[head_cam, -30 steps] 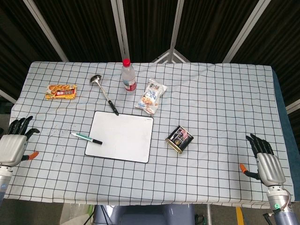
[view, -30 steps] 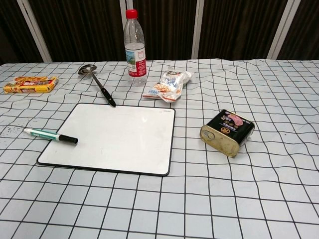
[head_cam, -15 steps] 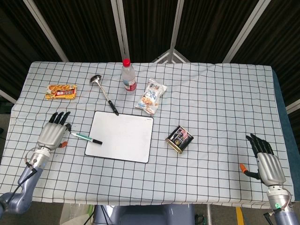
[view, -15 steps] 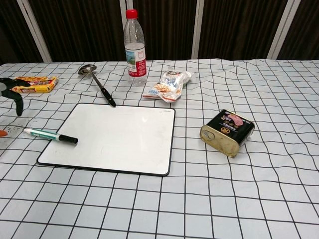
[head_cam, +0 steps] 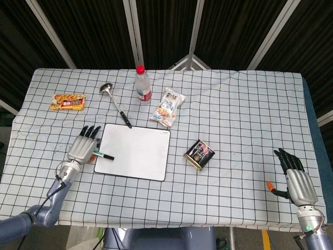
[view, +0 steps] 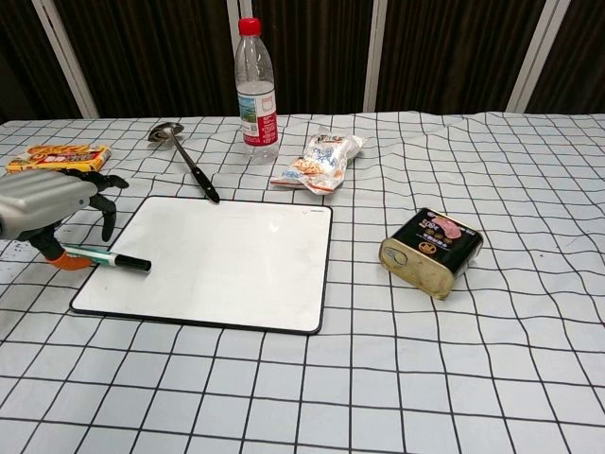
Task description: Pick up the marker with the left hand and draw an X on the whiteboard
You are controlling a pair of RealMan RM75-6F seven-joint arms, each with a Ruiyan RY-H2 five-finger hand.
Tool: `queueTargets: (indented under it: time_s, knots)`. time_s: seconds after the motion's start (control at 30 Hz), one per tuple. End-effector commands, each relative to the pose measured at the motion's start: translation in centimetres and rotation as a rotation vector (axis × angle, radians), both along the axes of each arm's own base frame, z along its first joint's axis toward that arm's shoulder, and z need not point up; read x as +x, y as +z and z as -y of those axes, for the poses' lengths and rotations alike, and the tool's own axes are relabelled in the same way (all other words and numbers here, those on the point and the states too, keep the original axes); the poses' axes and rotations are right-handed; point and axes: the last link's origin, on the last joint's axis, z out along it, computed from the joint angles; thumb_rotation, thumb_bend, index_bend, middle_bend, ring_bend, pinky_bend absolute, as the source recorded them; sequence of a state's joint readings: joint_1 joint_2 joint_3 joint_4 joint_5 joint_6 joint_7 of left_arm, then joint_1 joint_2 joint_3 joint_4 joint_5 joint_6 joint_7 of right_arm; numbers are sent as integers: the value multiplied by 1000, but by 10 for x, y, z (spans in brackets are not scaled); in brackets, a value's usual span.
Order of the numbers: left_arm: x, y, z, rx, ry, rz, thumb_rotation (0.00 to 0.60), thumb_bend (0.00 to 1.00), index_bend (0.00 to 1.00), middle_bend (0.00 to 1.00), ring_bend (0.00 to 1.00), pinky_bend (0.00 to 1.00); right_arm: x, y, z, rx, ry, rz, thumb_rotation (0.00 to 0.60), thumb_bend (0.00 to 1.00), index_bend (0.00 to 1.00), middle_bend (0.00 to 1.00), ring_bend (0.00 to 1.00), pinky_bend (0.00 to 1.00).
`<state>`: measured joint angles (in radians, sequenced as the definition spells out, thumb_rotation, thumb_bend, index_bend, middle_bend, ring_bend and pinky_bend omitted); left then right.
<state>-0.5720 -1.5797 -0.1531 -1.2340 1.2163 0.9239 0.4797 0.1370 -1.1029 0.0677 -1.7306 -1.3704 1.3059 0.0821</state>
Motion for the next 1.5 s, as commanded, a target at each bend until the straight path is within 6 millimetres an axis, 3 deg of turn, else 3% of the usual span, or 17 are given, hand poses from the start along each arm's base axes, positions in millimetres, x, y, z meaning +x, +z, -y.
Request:
queueTargets:
  time_s: [0.03, 0.4, 0.6, 0.73, 0.93, 1.2, 1.5]
  knots:
    - [2, -4, 0, -8, 1, -2, 600, 406, 465, 20, 0, 0, 0, 0, 0, -1, 0, 0, 600, 312, 0, 0, 0, 0]
    - [5, -8, 4, -6, 0, 32, 600, 480, 637, 81, 0, 0, 0, 1, 0, -6, -2, 3, 600, 313, 0, 0, 0, 0]
    - [13, -1, 3, 24, -9, 102, 600, 483, 668, 93, 0, 0, 0, 1, 0, -5, -5, 3, 600, 313, 0, 0, 0, 0]
    - [25, 7, 2, 56, 1, 213, 600, 492, 678, 100, 0, 0, 0, 1, 0, -4, -6, 3, 600, 312, 0, 0, 0, 0]
    - [57, 12, 2, 91, 54, 535, 600, 493, 680, 99, 0, 0, 1, 0, 0, -4, -5, 3, 600, 313, 0, 0, 0, 0]
    - [98, -7, 3, 0, 162, 883, 600, 493, 681, 104, 0, 0, 0, 1, 1, -6, -10, 7, 600, 312, 0, 0, 0, 0]
    - [122, -39, 6, -97, 217, 1009, 600, 493, 690, 115, 0, 0, -1, 2, 2, -5, -17, 18, 600, 312, 0, 0, 0, 0]
